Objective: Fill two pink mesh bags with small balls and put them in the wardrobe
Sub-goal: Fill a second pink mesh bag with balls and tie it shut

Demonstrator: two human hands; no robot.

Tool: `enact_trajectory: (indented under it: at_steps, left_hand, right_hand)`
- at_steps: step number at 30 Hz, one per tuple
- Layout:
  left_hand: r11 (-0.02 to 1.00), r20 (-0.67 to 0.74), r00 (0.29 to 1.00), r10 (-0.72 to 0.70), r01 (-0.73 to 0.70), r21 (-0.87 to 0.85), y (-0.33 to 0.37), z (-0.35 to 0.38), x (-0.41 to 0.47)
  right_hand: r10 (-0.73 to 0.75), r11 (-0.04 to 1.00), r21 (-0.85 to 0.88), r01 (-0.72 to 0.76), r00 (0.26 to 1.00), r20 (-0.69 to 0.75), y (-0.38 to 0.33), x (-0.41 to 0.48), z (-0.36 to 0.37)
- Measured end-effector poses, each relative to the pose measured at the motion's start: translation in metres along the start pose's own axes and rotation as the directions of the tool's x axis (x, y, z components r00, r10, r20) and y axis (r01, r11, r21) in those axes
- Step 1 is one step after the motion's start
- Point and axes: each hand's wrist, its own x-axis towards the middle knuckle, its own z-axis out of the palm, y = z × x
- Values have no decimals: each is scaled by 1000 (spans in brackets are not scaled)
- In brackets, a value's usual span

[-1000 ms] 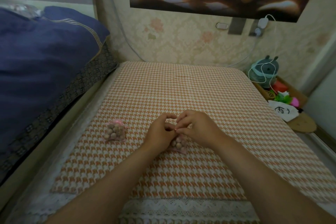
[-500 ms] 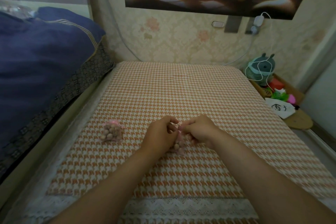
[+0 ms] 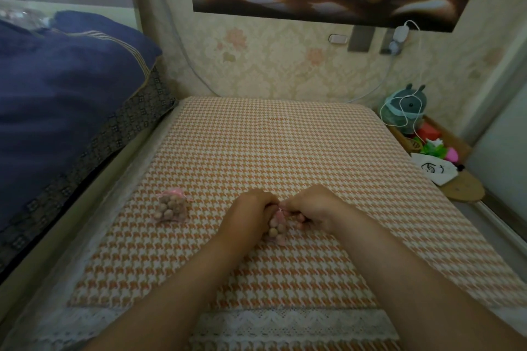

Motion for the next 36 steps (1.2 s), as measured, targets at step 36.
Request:
enact_trajectory:
  at_steps: [36]
  left_hand:
    - [965, -68, 981, -182, 165, -205, 10, 6, -13]
  right_hand:
    - [-109, 992, -33, 119, 972, 210, 2, -10, -7]
